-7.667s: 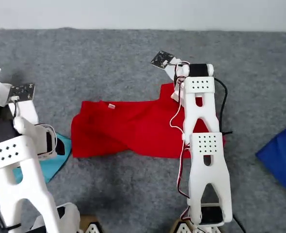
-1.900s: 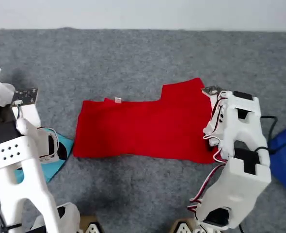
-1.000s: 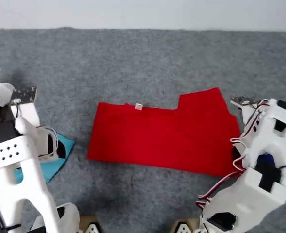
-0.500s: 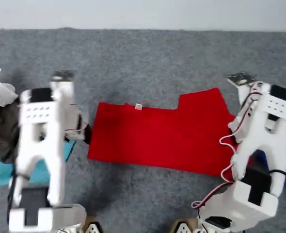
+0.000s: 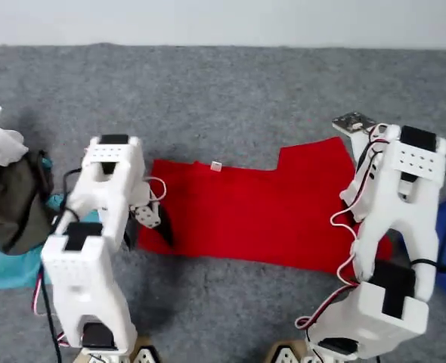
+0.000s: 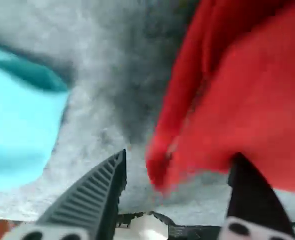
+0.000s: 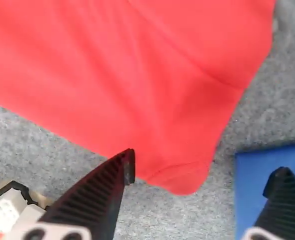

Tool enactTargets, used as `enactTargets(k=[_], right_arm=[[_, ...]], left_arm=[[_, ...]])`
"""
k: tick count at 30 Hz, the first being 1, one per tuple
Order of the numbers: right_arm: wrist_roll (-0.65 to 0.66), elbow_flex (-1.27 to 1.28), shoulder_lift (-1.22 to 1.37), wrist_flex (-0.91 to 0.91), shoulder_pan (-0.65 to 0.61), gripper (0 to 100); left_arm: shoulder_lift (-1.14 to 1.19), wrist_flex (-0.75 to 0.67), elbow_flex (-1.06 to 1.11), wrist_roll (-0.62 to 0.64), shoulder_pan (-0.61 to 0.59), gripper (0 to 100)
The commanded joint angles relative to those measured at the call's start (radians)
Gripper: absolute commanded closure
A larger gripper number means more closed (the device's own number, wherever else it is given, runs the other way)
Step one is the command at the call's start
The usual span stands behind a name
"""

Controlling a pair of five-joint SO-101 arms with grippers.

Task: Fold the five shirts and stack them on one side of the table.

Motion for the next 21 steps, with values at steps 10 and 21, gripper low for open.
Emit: enactTargets(k=[10,21], right_arm=[[-0.009,-0.044,-0.038,0.004,-0.007,60.1],[-0.009,-0.044,-0.038,0.001,-0.008,60.1]], left_arm=[[0.213,0.035,-0.131,0.018,0.011,99],[0.209,0.035,-0.064,-0.086,0.008,99]])
